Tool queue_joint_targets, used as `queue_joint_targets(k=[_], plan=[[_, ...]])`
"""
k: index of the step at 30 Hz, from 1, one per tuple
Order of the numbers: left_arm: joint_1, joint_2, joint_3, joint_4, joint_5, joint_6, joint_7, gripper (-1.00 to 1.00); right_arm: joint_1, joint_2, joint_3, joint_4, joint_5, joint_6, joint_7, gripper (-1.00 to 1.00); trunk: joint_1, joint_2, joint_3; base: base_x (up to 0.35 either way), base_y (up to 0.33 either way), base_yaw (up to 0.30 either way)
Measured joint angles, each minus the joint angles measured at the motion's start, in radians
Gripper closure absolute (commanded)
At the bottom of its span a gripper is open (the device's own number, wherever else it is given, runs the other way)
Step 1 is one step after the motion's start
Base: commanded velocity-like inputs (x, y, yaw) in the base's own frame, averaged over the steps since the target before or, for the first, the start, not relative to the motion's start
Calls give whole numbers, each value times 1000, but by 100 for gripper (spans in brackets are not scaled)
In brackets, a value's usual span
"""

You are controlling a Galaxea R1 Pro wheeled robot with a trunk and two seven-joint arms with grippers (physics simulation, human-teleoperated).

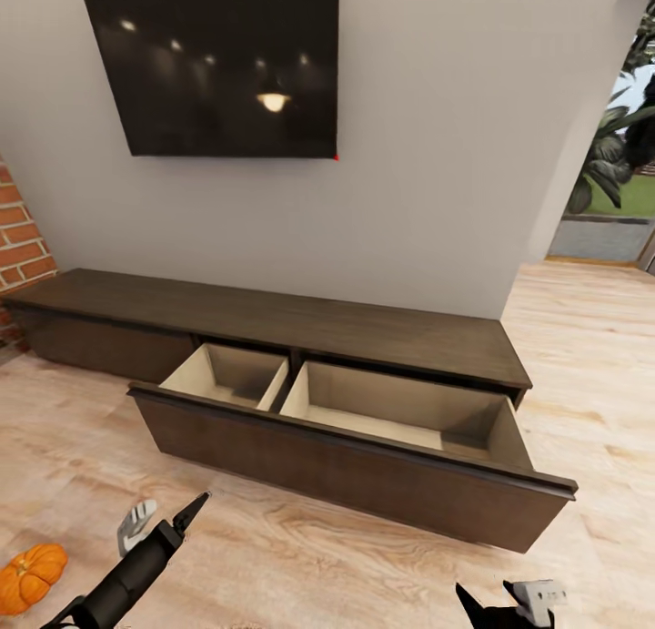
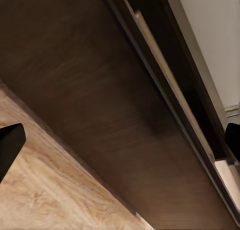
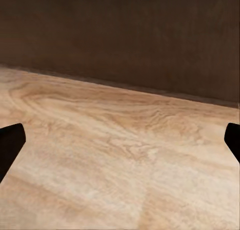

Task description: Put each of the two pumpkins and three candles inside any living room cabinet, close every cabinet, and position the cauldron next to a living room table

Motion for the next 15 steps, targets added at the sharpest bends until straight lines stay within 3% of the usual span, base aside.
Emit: queue_joint_targets(k=[2,3,7,9,15], plan=[[4,0,9,0,0,0,0,-100,-12,5,81,-6,-7,44,-88,-100,0,0,1,0,0,271],[9,1,15,0,0,0,0,-100,-18,9,174,-9,-19,65,-184,-100,0,0,2,0,0,257],[26,5,43,-8,10,10,-4,-100,-25,12,302,-9,-56,121,-246,-100,0,0,4,0,0,268],[31,1,80,-12,34,42,-7,-100,-26,12,328,-9,-60,138,-252,-100,0,0,6,0,0,273],[34,-3,103,-14,48,73,-3,-100,-27,13,357,-7,-61,147,-255,-100,0,0,9,0,0,274]])
